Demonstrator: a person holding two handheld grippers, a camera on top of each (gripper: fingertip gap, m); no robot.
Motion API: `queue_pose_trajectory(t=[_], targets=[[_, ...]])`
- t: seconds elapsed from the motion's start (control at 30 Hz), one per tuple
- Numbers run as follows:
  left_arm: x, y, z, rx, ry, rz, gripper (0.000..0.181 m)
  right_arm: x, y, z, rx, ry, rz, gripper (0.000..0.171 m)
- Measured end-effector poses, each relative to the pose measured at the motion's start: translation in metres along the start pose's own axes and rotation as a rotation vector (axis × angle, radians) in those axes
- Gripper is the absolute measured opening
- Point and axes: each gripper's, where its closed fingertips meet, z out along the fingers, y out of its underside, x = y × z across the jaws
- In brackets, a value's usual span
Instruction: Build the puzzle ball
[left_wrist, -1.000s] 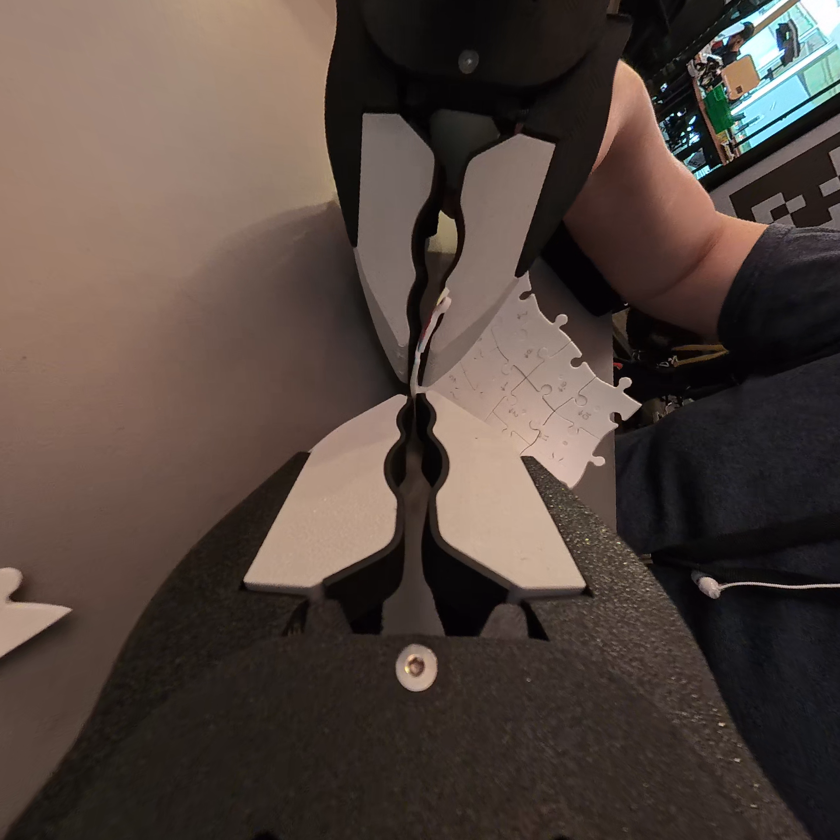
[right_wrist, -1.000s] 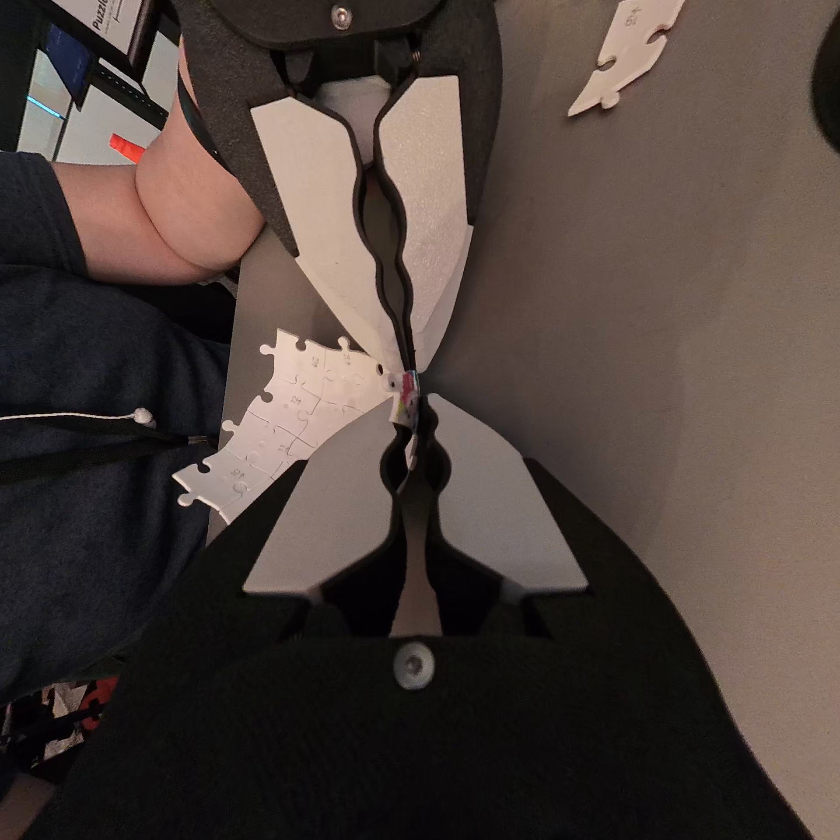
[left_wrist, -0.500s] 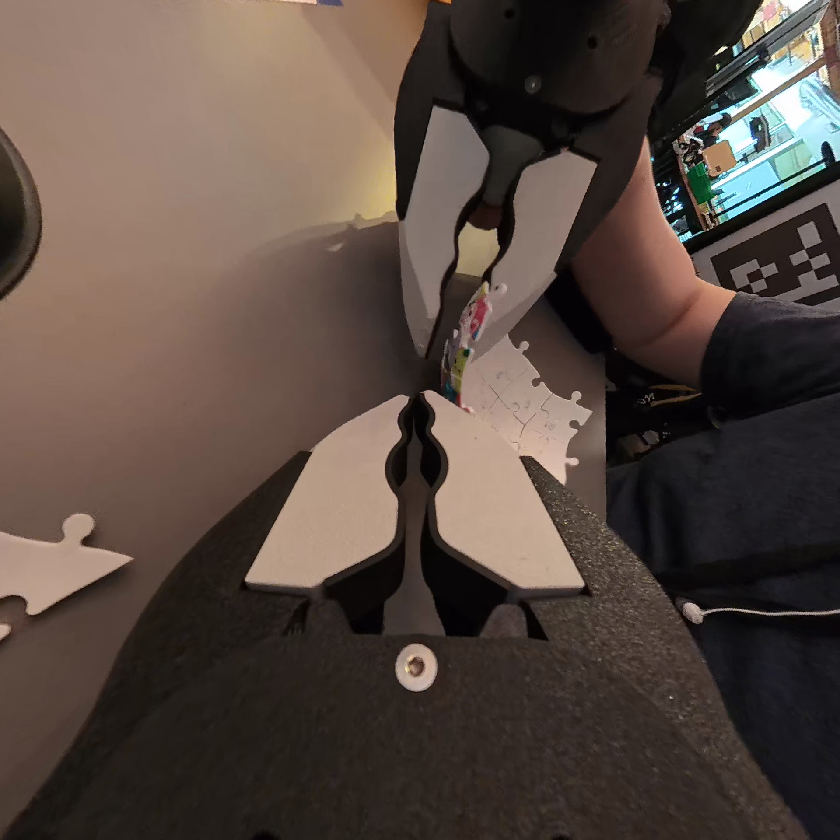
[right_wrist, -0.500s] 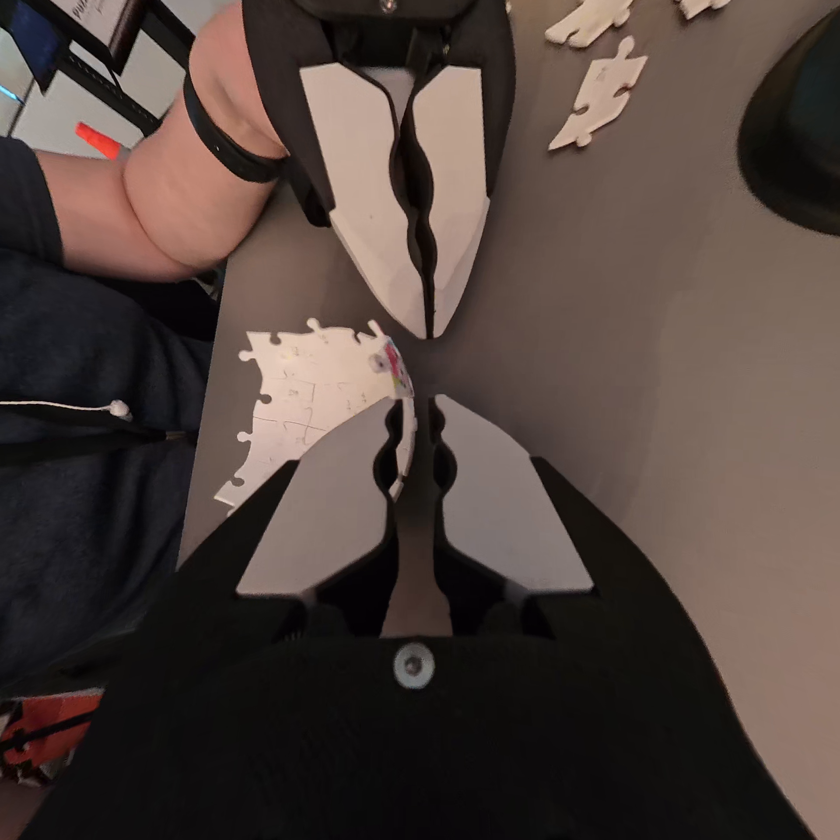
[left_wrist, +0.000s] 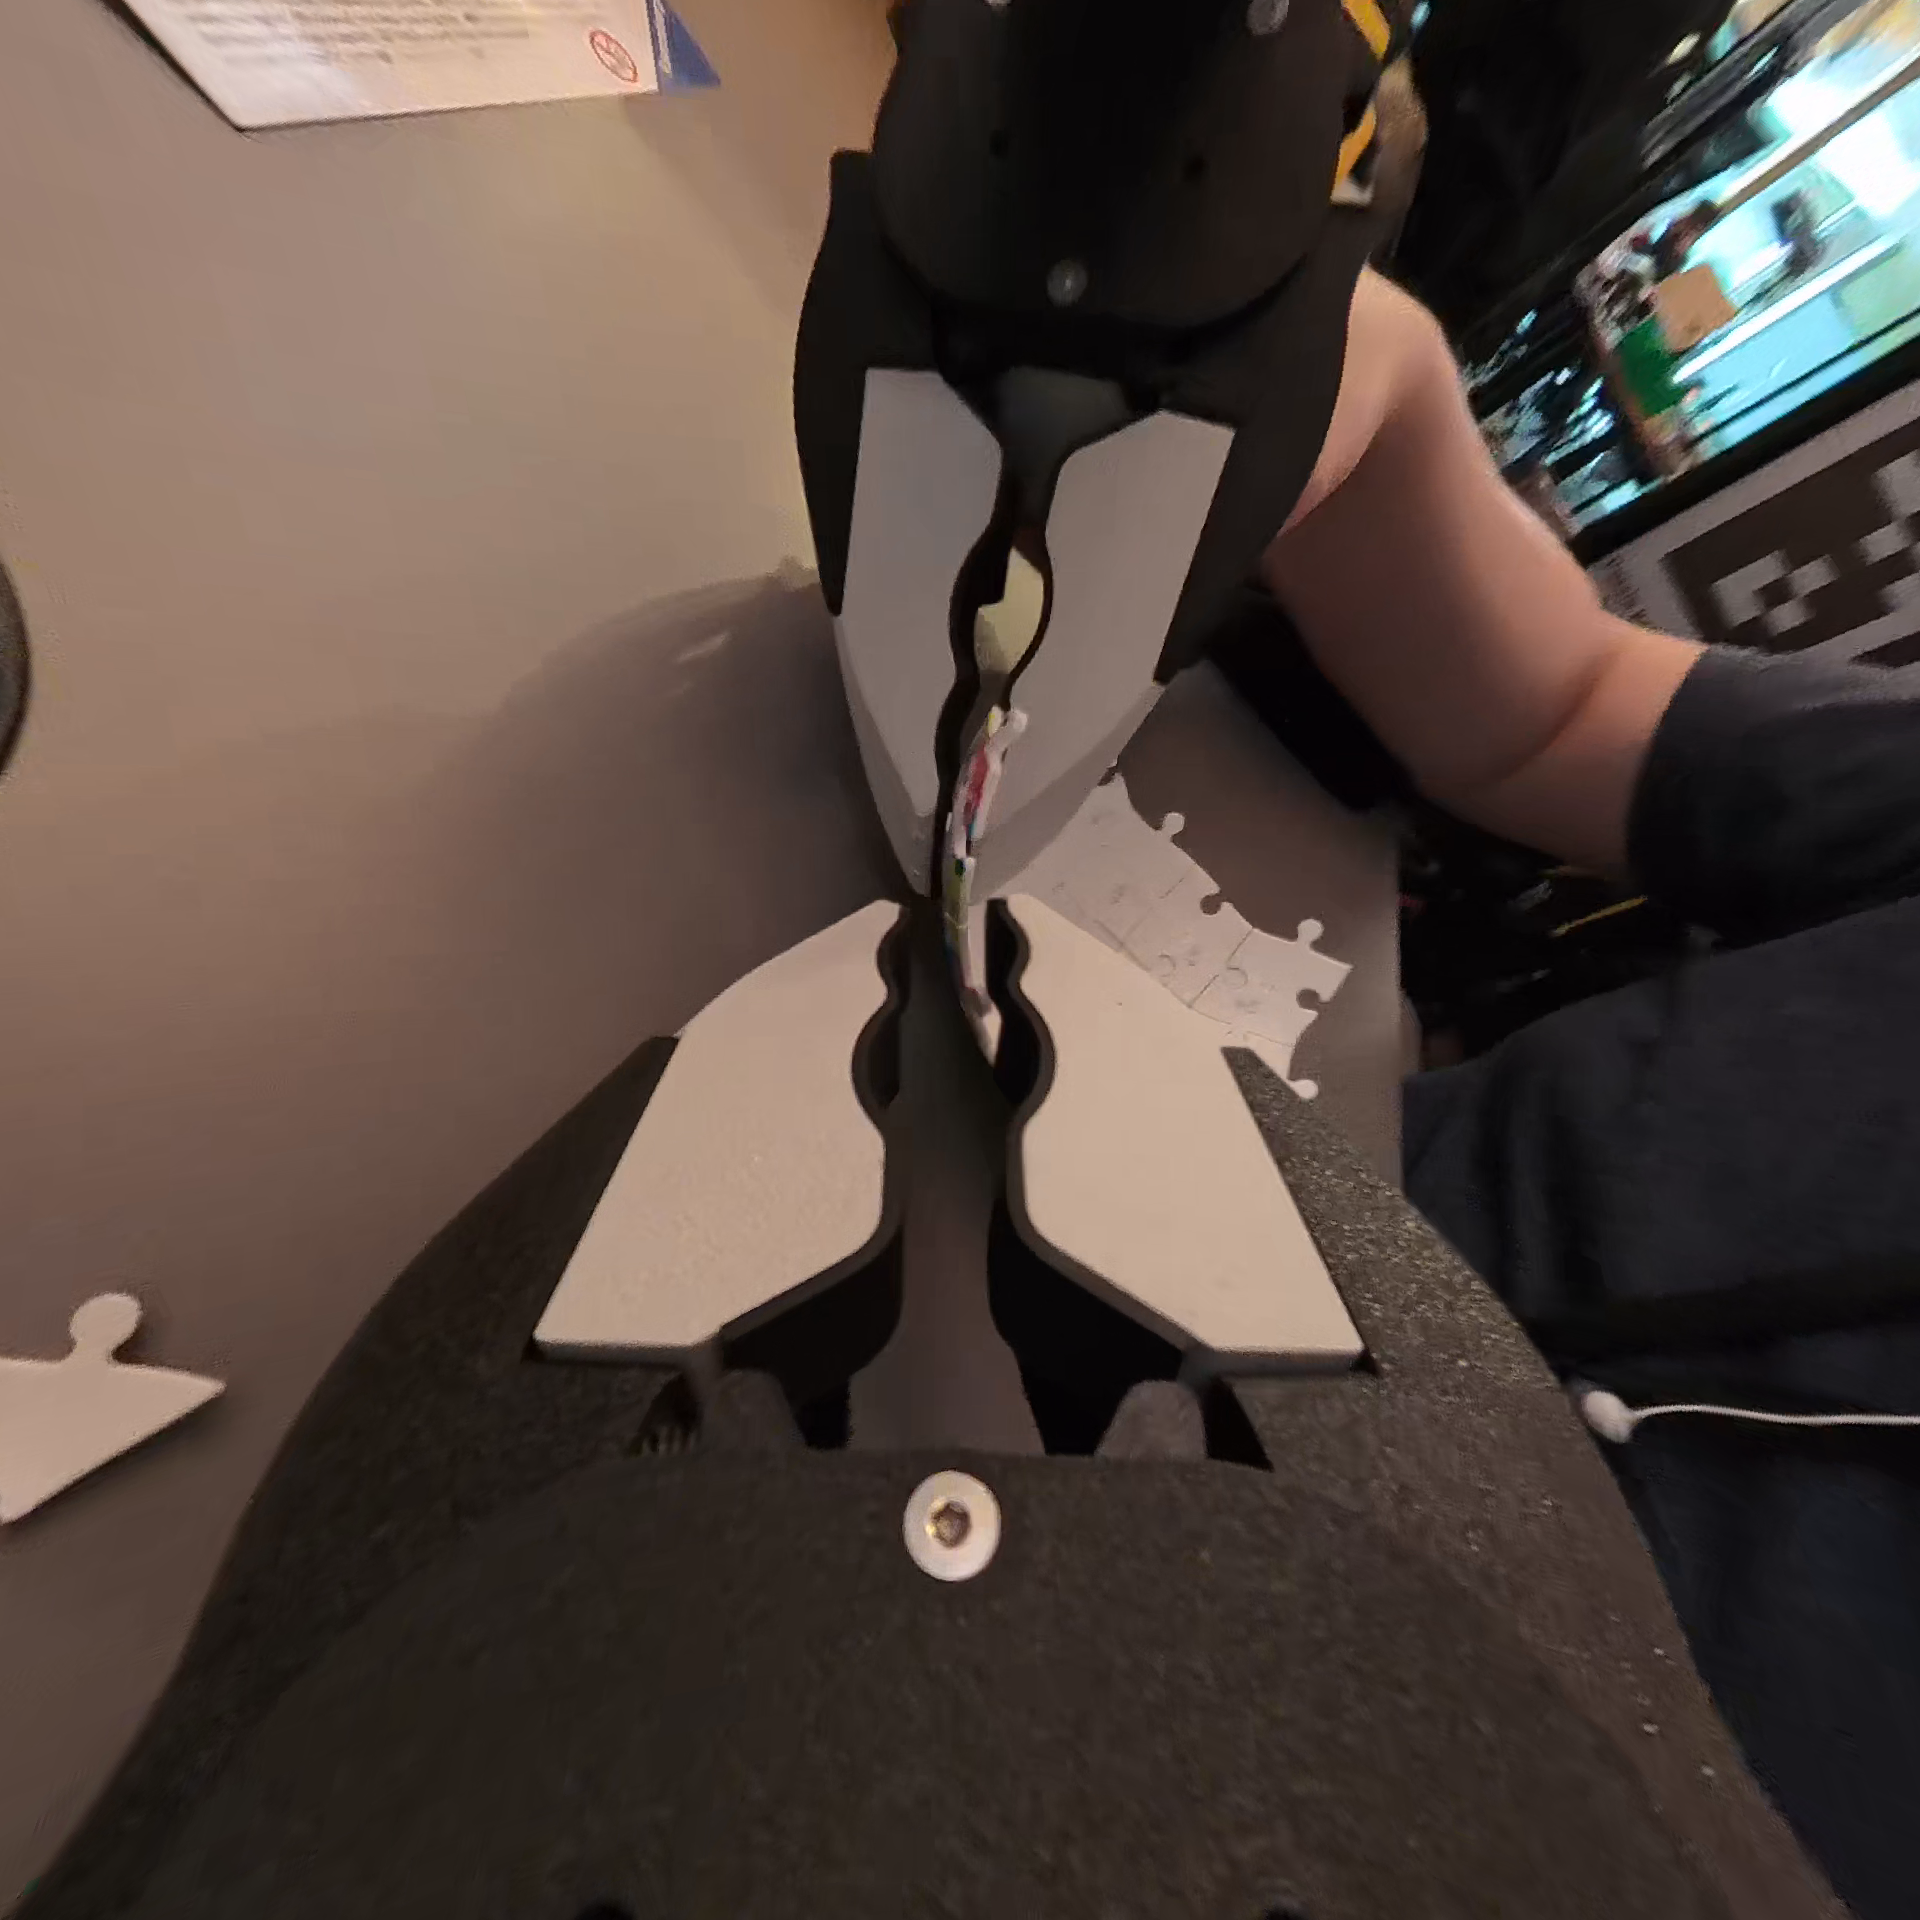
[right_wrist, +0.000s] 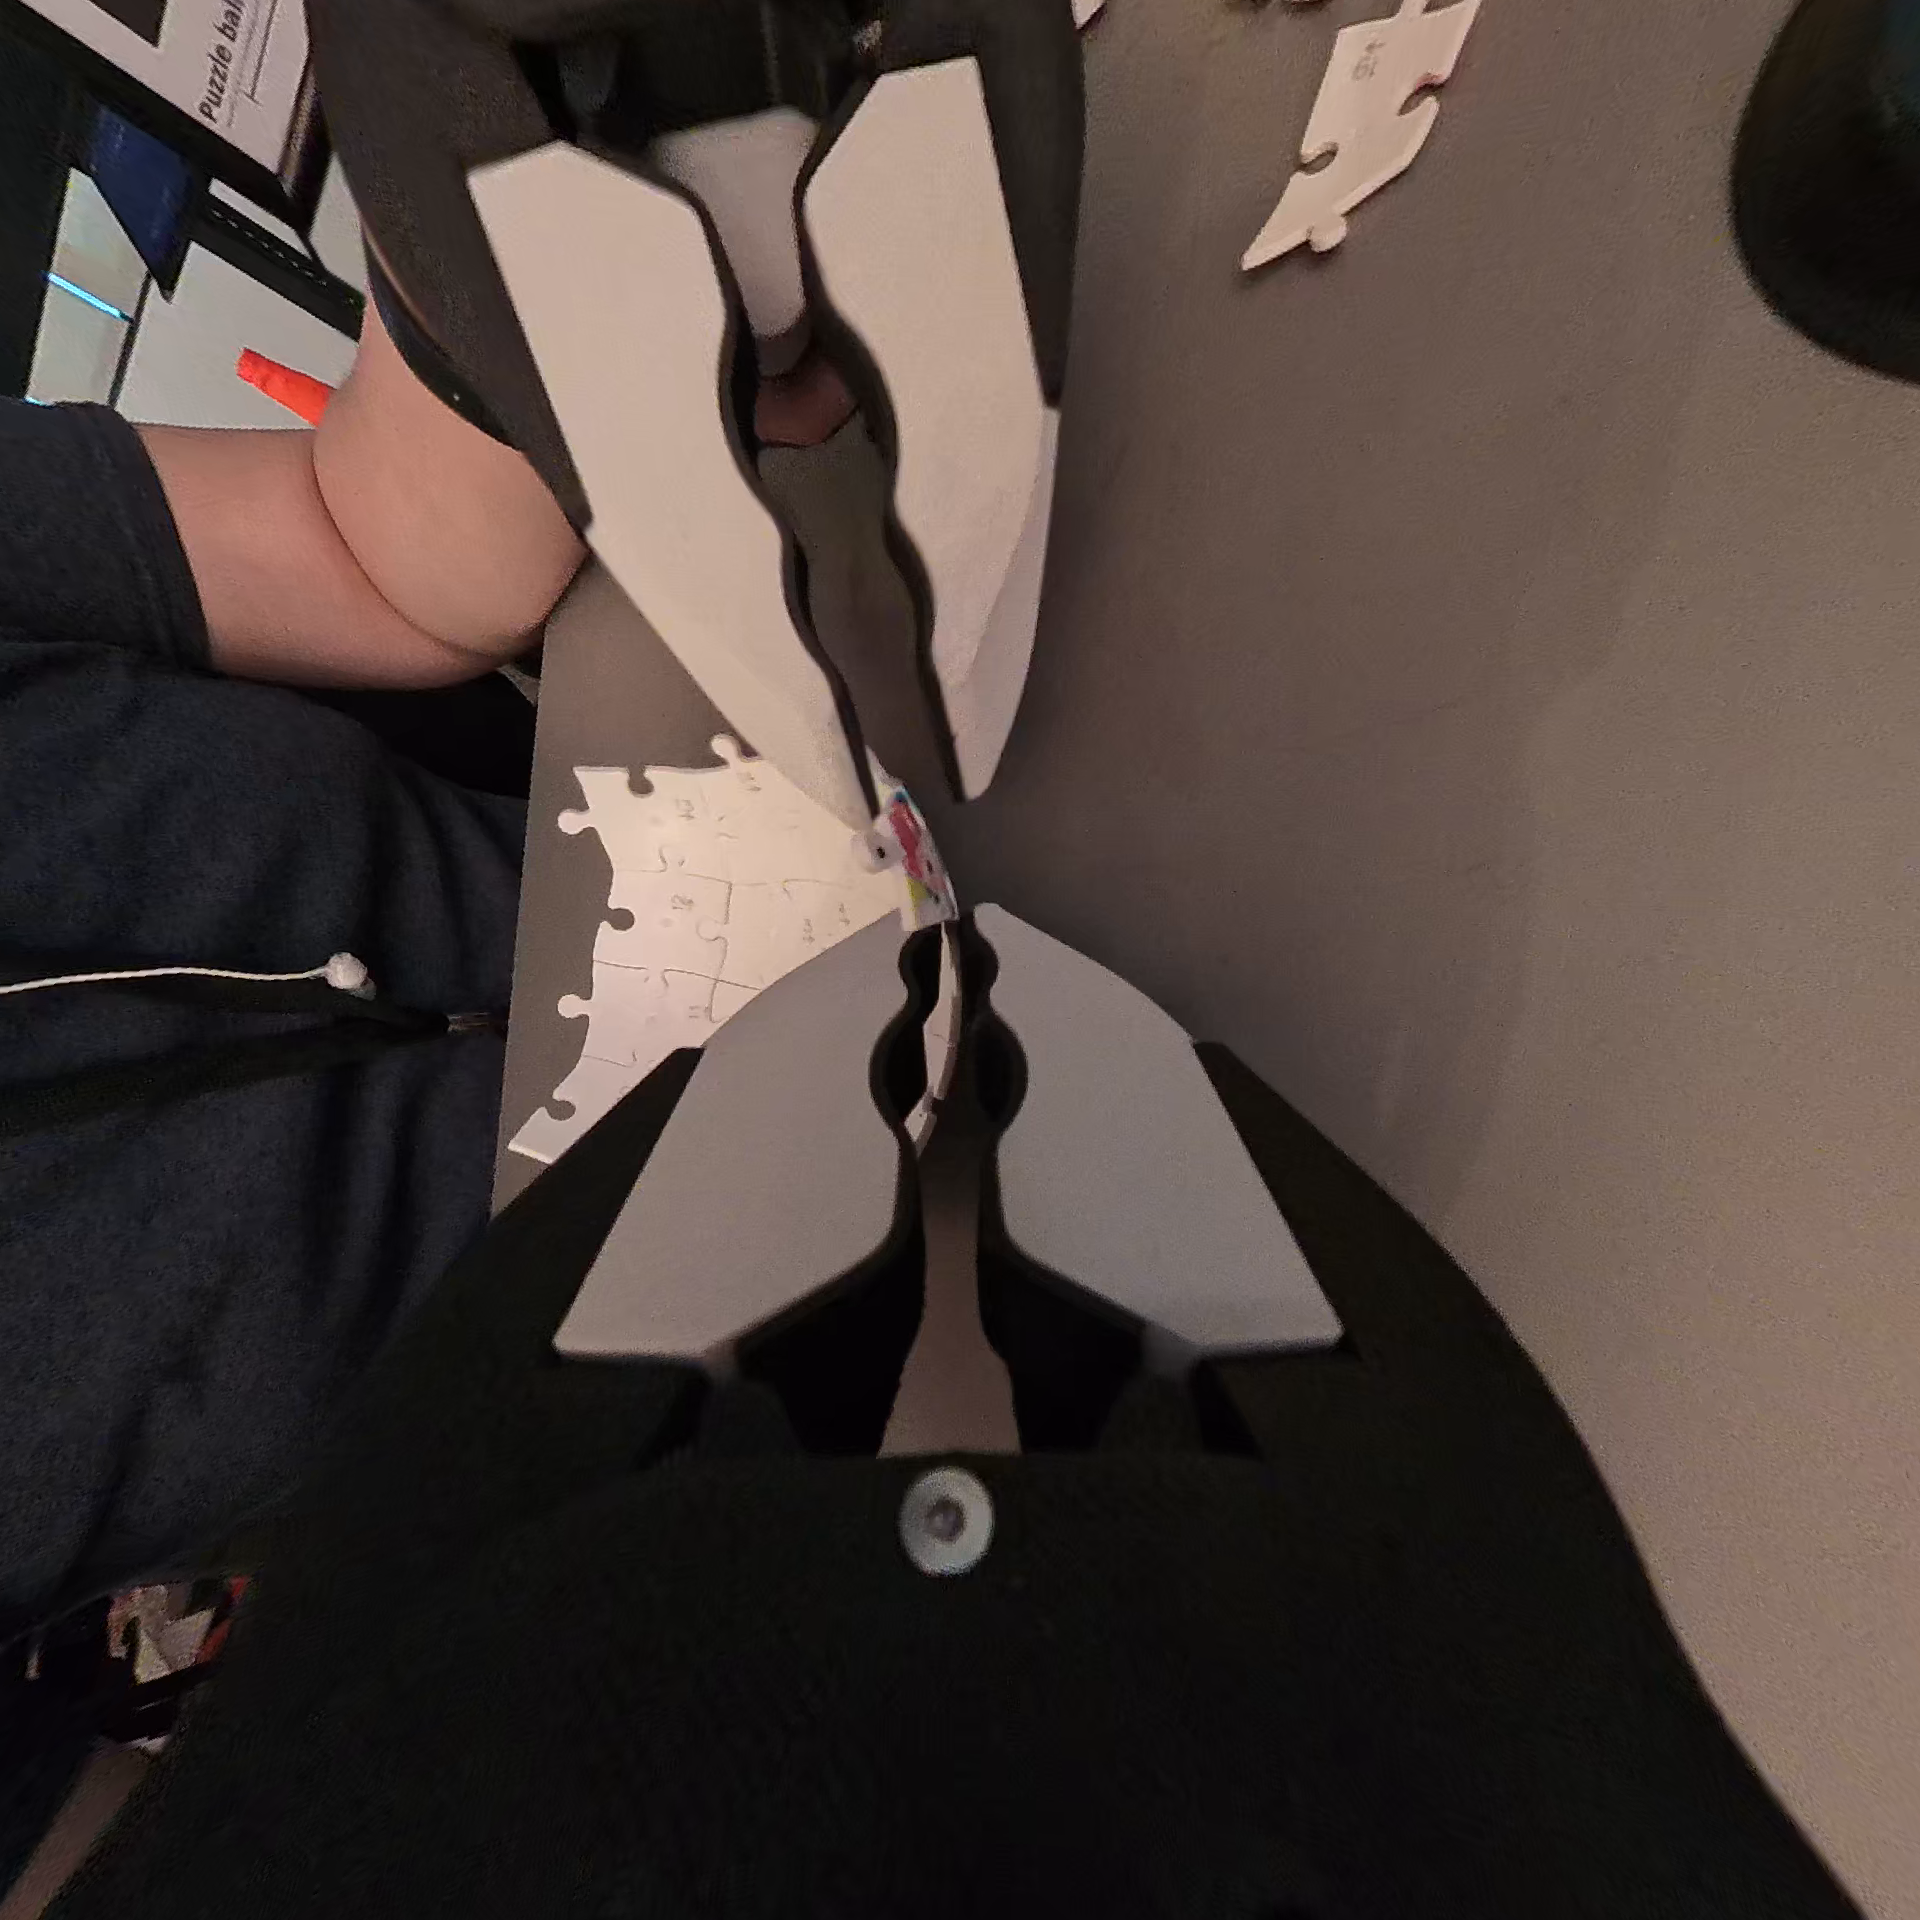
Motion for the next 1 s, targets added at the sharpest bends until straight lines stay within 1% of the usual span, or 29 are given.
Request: queue_pose_trajectory(t=[0.03, 0.1, 0.27, 0.43, 0.57, 0.63, 0.67, 0.73, 0.83, 0.93, 1.0], targets=[[0.0, 0.0, 0.002, -0.008, -0.01, 0.016, 0.006, 0.0, 0.0, 0.0, 0.001, -0.002, 0.005, 0.004], [-0.001, -0.001, 0.004, -0.022, -0.032, 0.027, 0.002, 0.002, 0.001, 0.0, -0.004, 0.009, 0.007, 0.004], [-0.003, 0.005, 0.005, -0.051, -0.047, 0.032, 0.002, -0.003, -0.003, 0.001, 0.028, -0.048, 0.038, 0.012], [-0.003, 0.004, 0.004, -0.035, -0.033, 0.019, 0.002, 0.0, -0.002, 0.001, 0.02, -0.021, -0.007, 0.003], [-0.003, 0.005, 0.003, -0.037, -0.034, 0.031, 0.002, -0.001, -0.002, 0.003, 0.027, -0.051, 0.012, 0.004], [-0.002, 0.004, 0.003, -0.027, -0.024, 0.026, 0.002, 0.0, -0.002, 0.005, 0.035, -0.065, 0.032, 0.01], [-0.002, 0.003, 0.002, -0.022, -0.025, 0.027, 0.002, -0.001, -0.002, 0.006, 0.036, -0.073, 0.036, 0.009], [-0.003, 0.004, 0.002, -0.023, -0.031, 0.031, 0.002, -0.001, -0.002, 0.006, 0.026, -0.069, 0.016, 0.003], [-0.002, 0.004, 0.001, -0.016, -0.001, -0.006, 0.002, -0.002, -0.002, 0.005, 0.006, -0.044, 0.005, 0.003], [0.0, 0.009, -0.003, -0.028, 0.051, -0.083, 0.01, -0.001, -0.002, 0.005, 0.009, -0.039, 0.023, 0.003], [-0.001, 0.013, -0.003, -0.043, 0.047, -0.075, 0.008, -0.001, -0.001, 0.005, 0.009, -0.046, 0.026, 0.003]])
